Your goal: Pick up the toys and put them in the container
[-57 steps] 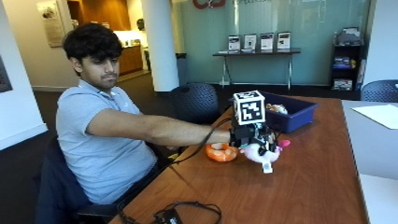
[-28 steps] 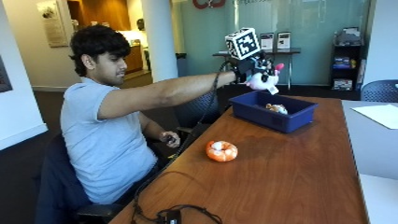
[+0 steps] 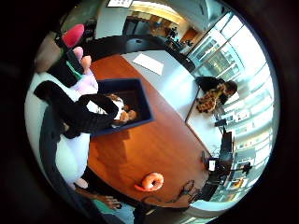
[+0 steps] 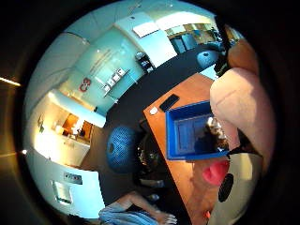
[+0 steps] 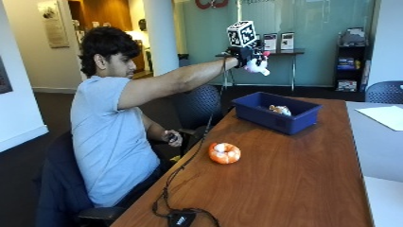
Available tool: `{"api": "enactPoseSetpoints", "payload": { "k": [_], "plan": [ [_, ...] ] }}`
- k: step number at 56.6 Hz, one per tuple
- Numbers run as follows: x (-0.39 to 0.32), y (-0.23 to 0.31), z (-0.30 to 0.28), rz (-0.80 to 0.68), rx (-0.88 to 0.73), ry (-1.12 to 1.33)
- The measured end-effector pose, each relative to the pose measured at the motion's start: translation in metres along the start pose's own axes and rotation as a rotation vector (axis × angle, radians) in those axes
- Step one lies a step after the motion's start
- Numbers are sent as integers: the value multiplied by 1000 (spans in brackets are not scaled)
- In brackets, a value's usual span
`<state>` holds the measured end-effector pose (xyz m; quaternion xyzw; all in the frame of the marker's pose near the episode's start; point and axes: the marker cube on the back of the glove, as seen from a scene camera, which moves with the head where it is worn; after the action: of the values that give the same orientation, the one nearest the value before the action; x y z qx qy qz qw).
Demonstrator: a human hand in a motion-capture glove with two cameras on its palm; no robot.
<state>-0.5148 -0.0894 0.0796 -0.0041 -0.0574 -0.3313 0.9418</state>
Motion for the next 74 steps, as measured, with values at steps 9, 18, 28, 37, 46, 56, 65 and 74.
{"api": "enactPoseSetpoints", "payload": {
  "k": [9,18,28,37,46,56,65,74],
  "plan": [
    [-33,-17,18,-47,-33,5],
    [-43,-24,28,-27,-55,4],
    [-32,-15,40,47,-294,-37],
    [-11,-3,36,72,-324,-9],
    [22,18,20,102,-328,2],
    [70,60,7,152,-337,84],
    [135,141,9,217,-461,128],
    [174,233,25,236,-511,97]
  ]
}}
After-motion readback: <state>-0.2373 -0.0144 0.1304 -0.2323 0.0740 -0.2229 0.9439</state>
